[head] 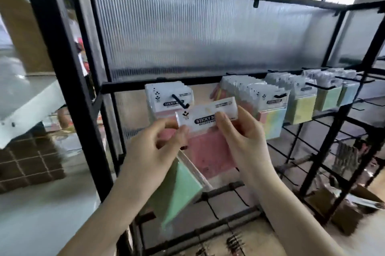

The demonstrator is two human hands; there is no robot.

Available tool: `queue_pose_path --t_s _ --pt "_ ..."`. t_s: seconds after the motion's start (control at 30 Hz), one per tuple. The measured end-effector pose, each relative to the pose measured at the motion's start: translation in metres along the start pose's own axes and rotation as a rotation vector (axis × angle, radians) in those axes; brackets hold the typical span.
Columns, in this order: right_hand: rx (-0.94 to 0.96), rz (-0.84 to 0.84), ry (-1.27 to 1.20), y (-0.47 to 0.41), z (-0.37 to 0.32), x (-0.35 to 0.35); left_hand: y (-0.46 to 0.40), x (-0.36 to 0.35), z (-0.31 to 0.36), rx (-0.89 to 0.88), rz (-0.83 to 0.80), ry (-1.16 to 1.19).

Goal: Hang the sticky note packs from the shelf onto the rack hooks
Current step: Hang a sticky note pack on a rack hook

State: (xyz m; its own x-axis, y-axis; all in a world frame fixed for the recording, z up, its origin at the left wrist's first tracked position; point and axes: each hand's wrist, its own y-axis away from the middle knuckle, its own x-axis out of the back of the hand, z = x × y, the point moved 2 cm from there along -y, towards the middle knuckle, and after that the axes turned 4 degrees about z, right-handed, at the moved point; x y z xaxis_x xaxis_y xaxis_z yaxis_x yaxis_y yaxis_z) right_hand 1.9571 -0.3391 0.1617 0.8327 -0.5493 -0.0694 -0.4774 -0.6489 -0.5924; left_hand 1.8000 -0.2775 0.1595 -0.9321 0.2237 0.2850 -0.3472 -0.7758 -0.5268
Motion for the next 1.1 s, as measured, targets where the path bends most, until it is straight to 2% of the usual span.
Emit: queue_pose_path --t_s 0.2,0.43,0.57,0.67,0.77,0.9,1.1 --pt "-0.012 -0.129 -0.108 -0.021 0.01 -0.02 -0.007 0.007 0.008 -0.035 0.206 -0.108" --pt "-0.107 -0.208 -0.153 -0.029 0.02 -0.024 -0.011 0.001 0.005 -0.01 0.319 -0.149" --pt "-0.001 -0.213 -0.185 -0.036 0.021 -0.026 -0.009 -0.001 0.001 -0.023 0.429 -0.131" --pt "-0.02 -0.24 -0.205 -0.04 0.026 -0.031 -0.01 -0.001 0.0 -0.029 0.458 -0.139" --pt "-0.06 -0.224 -0.208 -0.042 0.038 -0.036 -0.016 -0.003 -0.007 -0.004 0.451 -0.162" --pt "0.018 -0.14 -0.117 -0.044 0.05 -0.039 -0.022 -0.006 -0.021 0.063 0.468 -0.245" --pt "-0.002 -0.044 0.025 -0.059 0.071 -0.047 -0.028 -0.009 -0.041 0.142 0.561 -0.409"
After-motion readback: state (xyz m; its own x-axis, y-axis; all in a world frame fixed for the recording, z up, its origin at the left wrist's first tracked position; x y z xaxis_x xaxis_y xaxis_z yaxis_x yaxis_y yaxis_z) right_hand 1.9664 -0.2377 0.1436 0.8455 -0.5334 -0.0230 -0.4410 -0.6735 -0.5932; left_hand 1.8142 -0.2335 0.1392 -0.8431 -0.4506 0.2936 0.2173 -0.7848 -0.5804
